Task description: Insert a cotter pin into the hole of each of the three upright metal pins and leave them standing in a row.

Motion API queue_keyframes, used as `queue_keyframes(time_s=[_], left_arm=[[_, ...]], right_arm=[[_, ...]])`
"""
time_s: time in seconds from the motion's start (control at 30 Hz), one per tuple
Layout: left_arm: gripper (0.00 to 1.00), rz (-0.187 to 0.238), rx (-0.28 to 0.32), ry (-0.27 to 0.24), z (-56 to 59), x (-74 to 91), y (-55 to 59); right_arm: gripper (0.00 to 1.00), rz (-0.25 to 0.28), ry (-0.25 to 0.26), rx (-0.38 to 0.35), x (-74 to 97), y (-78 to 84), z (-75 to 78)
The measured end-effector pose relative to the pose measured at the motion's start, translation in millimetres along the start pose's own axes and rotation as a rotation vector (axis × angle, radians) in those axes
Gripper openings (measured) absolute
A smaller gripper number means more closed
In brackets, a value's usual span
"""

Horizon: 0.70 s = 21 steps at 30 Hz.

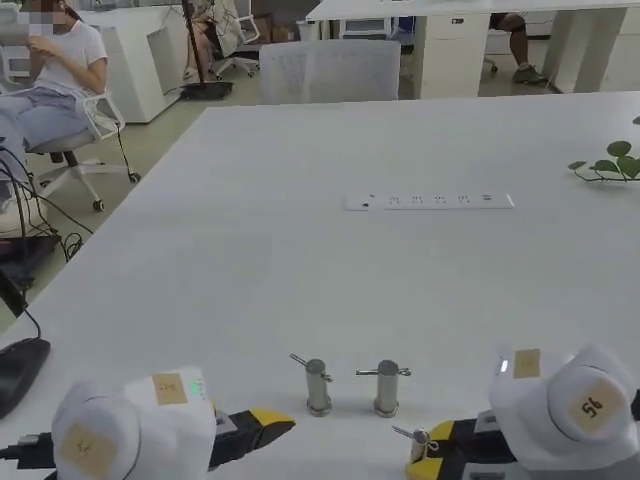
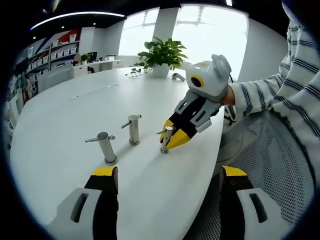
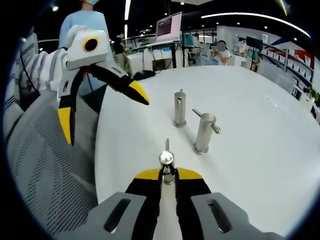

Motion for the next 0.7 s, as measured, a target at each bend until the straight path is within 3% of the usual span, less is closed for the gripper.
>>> queue_keyframes(time_s=[0.3, 0.7], left_arm=[[0.87, 0.003, 0.006, -0.036, -3.9, 6.9, 2.0], [0.89, 0.043, 0.043, -0.062, -2.5, 13.2, 1.0]], right_arm=[[0.1, 0.009, -0.005, 0.019, 0.5, 0.6, 2.2], [0.09, 0.023, -0.038, 0.059, 10.5, -3.8, 13.4]])
Point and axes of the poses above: the centre of the closed fingertips' face, and the gripper's own axes: x roughly backward along the fingers, z roughly to its right, y roughly out of its underside, the point moved 7 cm from there along x, roughly backward along the fingers, and after that the axes turned 1 degree about y, right-handed, at the moved point
